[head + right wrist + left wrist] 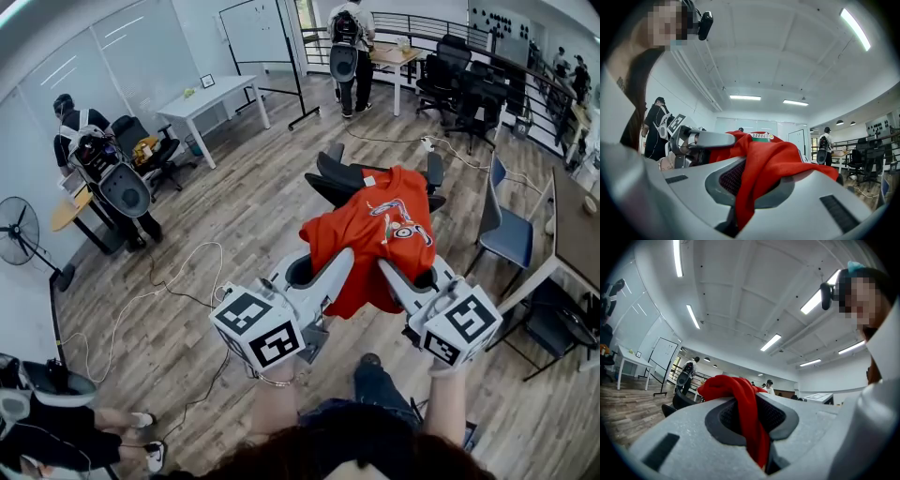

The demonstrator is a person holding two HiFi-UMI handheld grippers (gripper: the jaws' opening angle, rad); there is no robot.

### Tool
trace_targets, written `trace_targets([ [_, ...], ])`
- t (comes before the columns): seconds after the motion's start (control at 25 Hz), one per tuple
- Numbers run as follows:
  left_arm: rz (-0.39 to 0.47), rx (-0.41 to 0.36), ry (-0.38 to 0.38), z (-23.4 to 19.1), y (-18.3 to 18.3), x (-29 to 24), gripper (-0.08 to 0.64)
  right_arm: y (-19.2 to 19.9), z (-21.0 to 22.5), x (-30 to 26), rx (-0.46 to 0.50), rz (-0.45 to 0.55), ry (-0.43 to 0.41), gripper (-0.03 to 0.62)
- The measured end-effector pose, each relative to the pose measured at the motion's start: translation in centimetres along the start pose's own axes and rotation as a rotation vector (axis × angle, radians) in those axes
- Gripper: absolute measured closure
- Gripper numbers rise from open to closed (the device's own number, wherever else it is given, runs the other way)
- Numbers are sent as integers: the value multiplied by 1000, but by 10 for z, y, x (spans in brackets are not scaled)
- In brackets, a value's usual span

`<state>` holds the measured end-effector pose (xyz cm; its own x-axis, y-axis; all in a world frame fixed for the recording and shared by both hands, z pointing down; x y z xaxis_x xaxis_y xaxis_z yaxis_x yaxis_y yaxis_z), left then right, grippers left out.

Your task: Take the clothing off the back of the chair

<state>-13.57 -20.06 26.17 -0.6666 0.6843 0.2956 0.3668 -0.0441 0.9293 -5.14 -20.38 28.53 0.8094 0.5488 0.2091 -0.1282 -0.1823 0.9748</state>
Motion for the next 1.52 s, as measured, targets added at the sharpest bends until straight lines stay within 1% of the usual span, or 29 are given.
trace_targets([
  [0.2, -1, 6, -4, 6, -6, 3, 492, -7, -5, 1, -1, -4, 2, 566],
  [0.4, 5, 30, -4, 12, -11, 10, 492, -14, -13, 4, -4, -14, 3, 566],
  [0.56, 1, 49, -8, 26, 0, 18, 492, -8, -23, 20, -9, -25, 16, 566],
  [0.68, 2, 47, 2, 38, 12, 24, 492, -1, -29, 35, -8, -29, 22, 566],
  [0.84, -3, 50, -2, 54, 20, 25, 492, -2, -32, 51, -6, -29, 20, 566],
  [1.04, -5, 42, -20, 69, 19, 35, 492, -5, -44, 62, -11, -28, 0, 566],
  [1.32, -4, 36, -63, 110, 26, 37, 492, -17, -51, 99, -23, -34, -41, 566],
  [1.52, -15, 10, -62, 130, 32, 39, 492, -20, -56, 117, -34, -30, -58, 566],
])
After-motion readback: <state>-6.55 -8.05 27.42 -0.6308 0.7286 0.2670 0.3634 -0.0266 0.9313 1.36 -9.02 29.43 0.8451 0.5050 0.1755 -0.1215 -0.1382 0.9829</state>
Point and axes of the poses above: the fingertips, and each gripper's own axes: x backward along the fingers, z to its right, y out of its underside, the point moved 2 cm from there along x, backward along the fingers, and after that the axes turned 9 degrees about z, right-handed, at the moved point
